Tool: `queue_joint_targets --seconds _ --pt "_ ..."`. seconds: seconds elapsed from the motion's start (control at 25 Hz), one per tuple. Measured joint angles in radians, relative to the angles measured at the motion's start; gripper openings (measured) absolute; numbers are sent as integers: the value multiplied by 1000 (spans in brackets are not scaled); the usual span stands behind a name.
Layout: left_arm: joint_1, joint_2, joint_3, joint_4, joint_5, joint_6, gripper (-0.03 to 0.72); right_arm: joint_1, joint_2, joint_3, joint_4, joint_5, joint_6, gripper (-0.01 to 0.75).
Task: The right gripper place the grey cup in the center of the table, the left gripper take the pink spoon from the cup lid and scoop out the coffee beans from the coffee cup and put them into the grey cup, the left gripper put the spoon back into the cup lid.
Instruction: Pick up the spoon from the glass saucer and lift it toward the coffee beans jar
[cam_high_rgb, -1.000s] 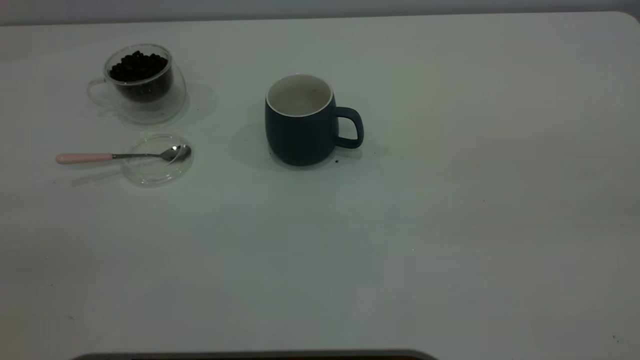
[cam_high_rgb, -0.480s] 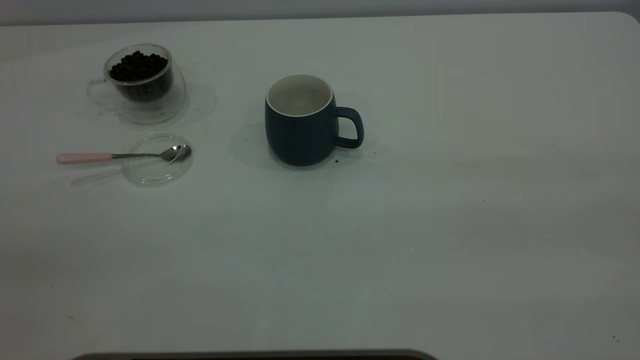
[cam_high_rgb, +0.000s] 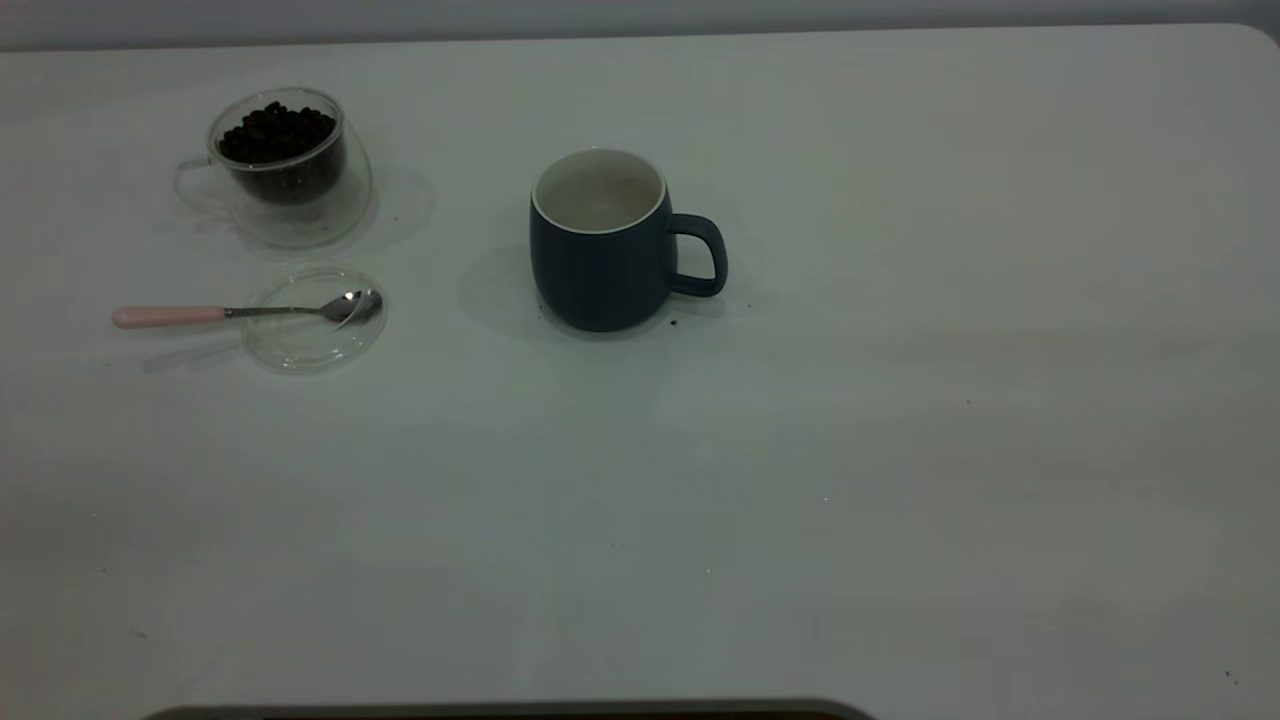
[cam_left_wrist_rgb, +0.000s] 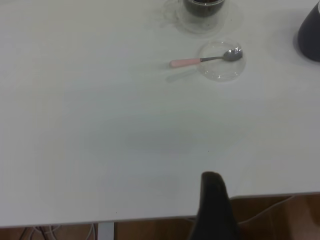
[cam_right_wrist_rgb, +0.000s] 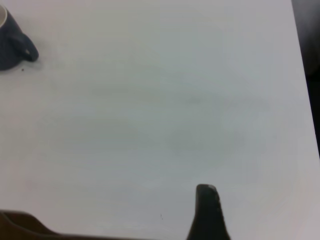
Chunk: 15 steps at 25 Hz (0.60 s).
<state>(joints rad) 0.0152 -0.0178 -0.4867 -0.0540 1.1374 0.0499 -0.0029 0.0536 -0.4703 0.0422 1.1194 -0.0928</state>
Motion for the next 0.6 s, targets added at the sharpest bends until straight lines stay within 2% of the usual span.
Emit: queue_joint_targets --seconds 0.6 --pt "0 0 0 0 0 0 588 0 -20 0 -2 2 4 590"
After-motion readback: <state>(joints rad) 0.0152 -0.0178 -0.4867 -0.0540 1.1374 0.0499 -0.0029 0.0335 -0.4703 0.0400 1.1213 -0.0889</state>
